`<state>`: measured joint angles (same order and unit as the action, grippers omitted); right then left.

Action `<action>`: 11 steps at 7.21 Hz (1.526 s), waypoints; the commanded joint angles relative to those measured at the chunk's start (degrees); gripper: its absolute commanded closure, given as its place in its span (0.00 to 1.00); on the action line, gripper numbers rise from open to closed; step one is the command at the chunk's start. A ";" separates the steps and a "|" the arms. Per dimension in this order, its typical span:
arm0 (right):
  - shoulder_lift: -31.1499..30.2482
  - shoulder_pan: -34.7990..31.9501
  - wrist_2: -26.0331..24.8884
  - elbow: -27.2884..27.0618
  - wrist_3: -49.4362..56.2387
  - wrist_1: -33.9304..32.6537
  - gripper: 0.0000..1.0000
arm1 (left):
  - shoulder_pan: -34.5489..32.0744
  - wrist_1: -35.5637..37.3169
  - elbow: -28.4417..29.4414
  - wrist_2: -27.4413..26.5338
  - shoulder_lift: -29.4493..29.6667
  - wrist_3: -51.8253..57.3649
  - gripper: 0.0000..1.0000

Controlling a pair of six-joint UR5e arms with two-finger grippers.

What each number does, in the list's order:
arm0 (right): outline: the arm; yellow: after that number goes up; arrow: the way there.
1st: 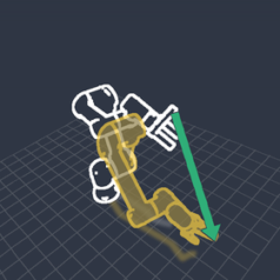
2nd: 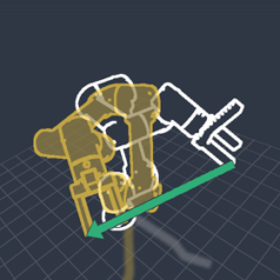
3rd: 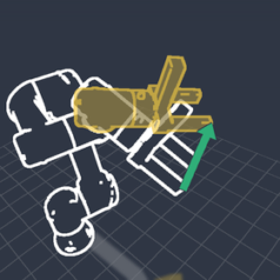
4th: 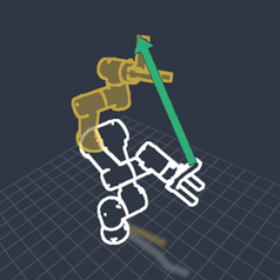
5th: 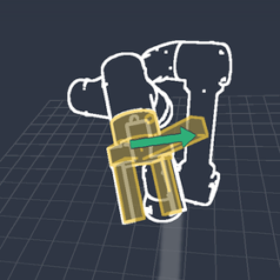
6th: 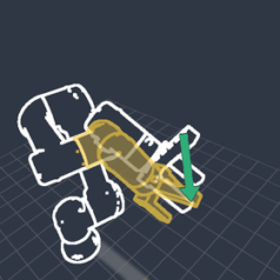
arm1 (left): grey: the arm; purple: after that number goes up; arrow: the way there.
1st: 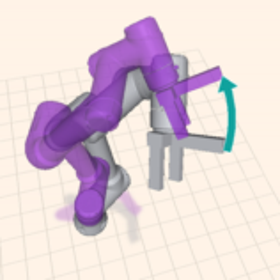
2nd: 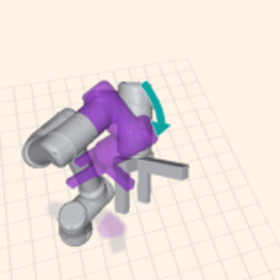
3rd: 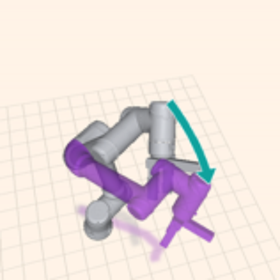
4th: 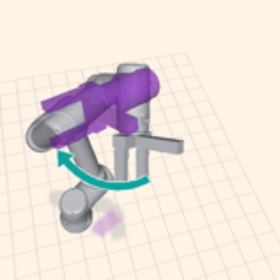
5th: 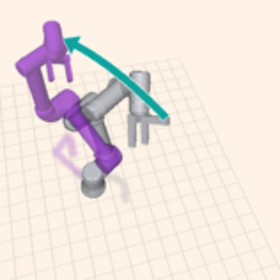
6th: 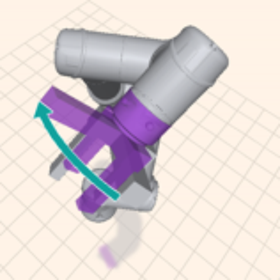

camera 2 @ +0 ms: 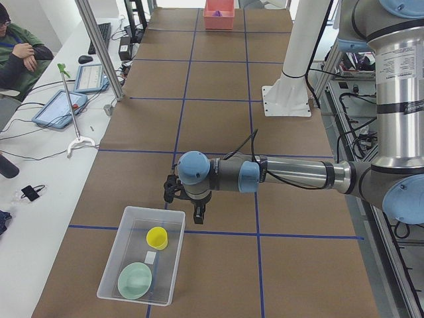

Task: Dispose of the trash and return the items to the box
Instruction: 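Lower the cloth into the pink bin and open the right gripper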

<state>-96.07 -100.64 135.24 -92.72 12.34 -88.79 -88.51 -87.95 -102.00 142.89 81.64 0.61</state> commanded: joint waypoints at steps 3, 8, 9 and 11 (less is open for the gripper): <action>-0.34 9.14 -2.07 -16.22 -13.13 -11.62 0.00 | 0.00 -0.03 0.05 -0.07 -0.69 0.00 0.01; -7.47 9.41 -3.95 -17.50 -12.42 -9.83 0.00 | 0.00 -0.03 0.05 -0.07 -1.04 0.00 0.01; -7.56 9.32 -3.67 -17.93 -12.34 -9.74 0.00 | 0.00 0.06 0.05 -0.15 -0.78 0.09 0.01; -7.47 9.41 -4.63 -17.85 -12.16 -9.83 0.00 | 0.79 0.58 0.14 -1.64 -0.25 4.62 0.01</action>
<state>-103.60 -91.29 131.21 -110.58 0.03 -98.64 -88.06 -87.73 -101.94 141.93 81.11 2.23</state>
